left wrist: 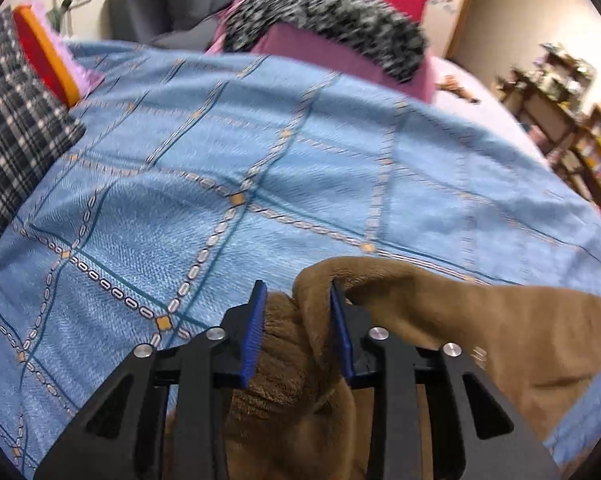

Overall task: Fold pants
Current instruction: 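Grasp the waistband with the left gripper while the right gripper approaches the leg cuff, then lift the waistband with the left gripper while the right gripper grasps the leg cuff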

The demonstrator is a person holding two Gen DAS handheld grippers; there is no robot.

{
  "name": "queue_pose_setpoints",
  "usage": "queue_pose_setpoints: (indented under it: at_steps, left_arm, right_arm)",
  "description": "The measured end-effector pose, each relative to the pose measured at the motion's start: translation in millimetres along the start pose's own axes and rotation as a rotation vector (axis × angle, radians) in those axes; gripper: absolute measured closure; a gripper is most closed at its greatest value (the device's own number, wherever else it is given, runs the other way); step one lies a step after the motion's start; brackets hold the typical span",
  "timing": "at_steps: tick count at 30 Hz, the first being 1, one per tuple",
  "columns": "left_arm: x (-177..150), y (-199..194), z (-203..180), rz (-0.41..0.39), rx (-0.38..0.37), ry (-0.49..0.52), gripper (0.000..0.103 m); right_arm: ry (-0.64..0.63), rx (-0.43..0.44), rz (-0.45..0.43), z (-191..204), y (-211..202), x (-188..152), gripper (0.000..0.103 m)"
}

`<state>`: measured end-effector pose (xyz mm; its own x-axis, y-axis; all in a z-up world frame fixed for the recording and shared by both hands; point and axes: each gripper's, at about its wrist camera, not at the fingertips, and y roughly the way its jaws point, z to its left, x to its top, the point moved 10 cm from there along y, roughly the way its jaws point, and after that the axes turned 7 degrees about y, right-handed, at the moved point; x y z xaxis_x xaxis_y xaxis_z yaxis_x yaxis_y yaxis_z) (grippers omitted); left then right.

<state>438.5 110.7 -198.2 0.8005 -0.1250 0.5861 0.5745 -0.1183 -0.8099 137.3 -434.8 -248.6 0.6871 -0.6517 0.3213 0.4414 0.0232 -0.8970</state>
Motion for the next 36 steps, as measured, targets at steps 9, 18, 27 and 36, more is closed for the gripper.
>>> queue_pose_setpoints:
  at_steps: [9, 18, 27, 36]
  left_arm:
    - [-26.4, -84.3, -40.9, -0.084, -0.143, 0.081, 0.091]
    - [-72.8, -152.3, -50.2, -0.139, -0.191, 0.106, 0.093]
    - [-35.8, -116.8, -10.8, -0.211, -0.109, 0.000, 0.010]
    - [-4.6, 6.6, 24.6, -0.037, -0.058, -0.122, 0.009]
  right_arm:
    - [0.103, -0.021, -0.045, -33.2, 1.4, 47.5, 0.003]
    - [0.165, -0.022, -0.013, -47.4, 18.0, 81.6, 0.003]
    - [0.142, 0.020, 0.025, -27.3, 26.0, 62.6, 0.003]
    - [0.146, 0.026, 0.034, -28.8, 25.1, 51.5, 0.003]
